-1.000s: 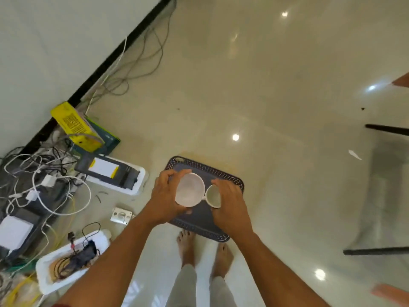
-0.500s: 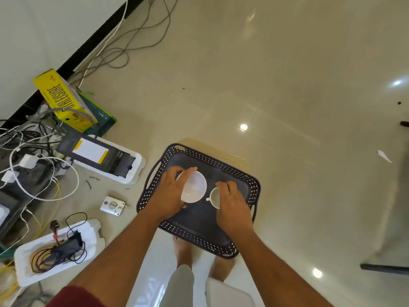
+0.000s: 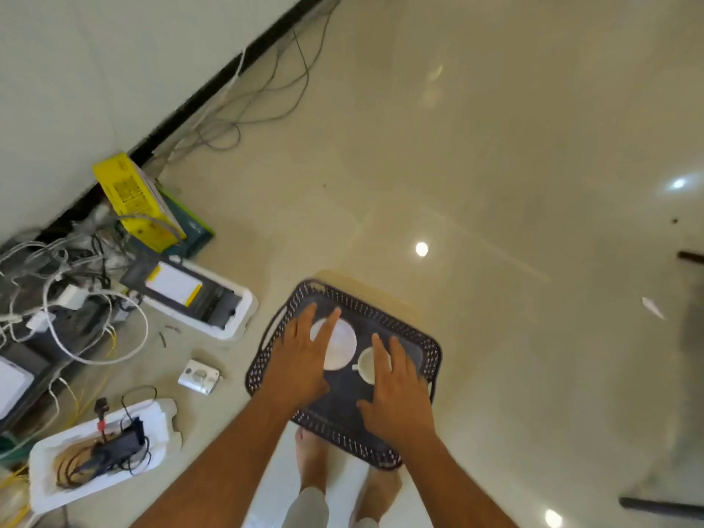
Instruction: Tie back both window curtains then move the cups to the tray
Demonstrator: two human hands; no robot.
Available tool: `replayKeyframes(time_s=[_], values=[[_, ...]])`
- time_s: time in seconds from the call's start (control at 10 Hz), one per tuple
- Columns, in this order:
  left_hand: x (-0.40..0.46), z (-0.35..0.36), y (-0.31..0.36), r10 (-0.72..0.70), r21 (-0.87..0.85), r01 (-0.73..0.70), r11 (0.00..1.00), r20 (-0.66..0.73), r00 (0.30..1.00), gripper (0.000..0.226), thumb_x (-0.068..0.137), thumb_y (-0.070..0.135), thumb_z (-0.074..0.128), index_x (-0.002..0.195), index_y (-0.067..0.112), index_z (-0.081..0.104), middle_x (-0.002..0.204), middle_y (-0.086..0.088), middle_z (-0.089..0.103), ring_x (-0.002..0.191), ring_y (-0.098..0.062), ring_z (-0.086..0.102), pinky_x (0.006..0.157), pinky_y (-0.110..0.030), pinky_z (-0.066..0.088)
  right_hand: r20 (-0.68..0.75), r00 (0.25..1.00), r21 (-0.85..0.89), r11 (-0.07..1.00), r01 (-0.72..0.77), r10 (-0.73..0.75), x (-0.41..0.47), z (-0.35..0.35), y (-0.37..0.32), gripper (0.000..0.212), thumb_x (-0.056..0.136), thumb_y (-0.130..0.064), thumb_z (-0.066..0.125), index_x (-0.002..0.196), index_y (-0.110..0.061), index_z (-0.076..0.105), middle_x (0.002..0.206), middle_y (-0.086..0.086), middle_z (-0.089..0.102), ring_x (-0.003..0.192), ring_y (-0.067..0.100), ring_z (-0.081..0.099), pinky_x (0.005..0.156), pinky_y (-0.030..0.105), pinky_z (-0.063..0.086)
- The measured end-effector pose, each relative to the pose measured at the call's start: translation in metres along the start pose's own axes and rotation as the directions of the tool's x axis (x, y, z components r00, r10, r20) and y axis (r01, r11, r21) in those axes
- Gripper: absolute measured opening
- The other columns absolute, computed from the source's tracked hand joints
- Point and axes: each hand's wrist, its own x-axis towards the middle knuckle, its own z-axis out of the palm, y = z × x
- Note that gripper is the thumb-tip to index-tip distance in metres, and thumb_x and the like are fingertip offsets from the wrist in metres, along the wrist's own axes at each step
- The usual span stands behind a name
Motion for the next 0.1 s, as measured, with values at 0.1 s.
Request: replayKeyframes(time_s=[0.1], values=[[-0.0412, -0.0377, 0.0344, 0.019, -0.026, -0.022, 0.999, -0.085, 0.996, 0.136, 0.078, 0.064, 0.083, 0.172, 0.038, -0.012, 0.182, -0.014, -0.01, 0.168, -0.043, 0.007, 0.129, -0.06, 0.03, -0.18, 0.983, 0.017, 0.999, 0.037, -0.034, -0.0517, -0.0308, -0.0244, 0.113, 0.085, -0.059, 0.067, 0.169, -0.03, -0.004, 0.178, 0.01, 0.013, 0.159, 0.034, 0.032, 0.118, 0.053, 0.044]])
